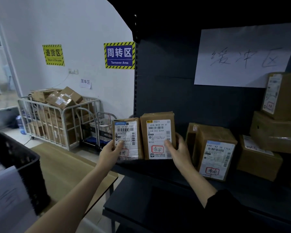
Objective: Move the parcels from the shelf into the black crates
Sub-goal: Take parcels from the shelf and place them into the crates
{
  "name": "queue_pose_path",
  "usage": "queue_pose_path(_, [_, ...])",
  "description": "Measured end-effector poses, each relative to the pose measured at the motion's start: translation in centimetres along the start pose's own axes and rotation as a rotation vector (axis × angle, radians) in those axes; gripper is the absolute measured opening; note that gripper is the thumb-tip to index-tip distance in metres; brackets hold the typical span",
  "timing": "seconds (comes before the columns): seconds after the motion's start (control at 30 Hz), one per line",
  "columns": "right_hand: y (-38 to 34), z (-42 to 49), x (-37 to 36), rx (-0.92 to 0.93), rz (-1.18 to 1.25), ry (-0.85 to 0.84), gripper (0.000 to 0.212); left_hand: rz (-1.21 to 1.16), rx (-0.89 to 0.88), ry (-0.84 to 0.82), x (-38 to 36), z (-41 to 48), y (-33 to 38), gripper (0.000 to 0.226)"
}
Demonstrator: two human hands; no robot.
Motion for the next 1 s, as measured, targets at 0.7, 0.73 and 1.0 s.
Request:
queue_pose_path(0.7, [-5.7, -6.9, -19.5, 0.088, 0.253, -0.504, 0.034, 0.188, 0.062, 0.515, 20.0, -13.3, -0.7, 0.014])
queue_pose_path(0.73, [-6.1, -7.2, -20.6, 0.09, 0.26, -0.516, 0.036, 0.184, 0.063, 0.53, 21.0, -13.7, -0.7, 0.015])
queue_pose_path(1.0, [-8.4, -9.3, -30.7, 0.137, 0.255, -0.635, 0.04, 0.236, 0.064, 0.655, 30.2, -16.2, -1.9, 0.014])
Point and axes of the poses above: each hand's wrist, its own z-axis towards the middle knuckle, its own x-axis out of the back of the hand, y = z × x, the point moved 7 cm from there along z, towards the middle knuckle, and after that the axes turned 4 degrees about z, right-handed, at the moved point
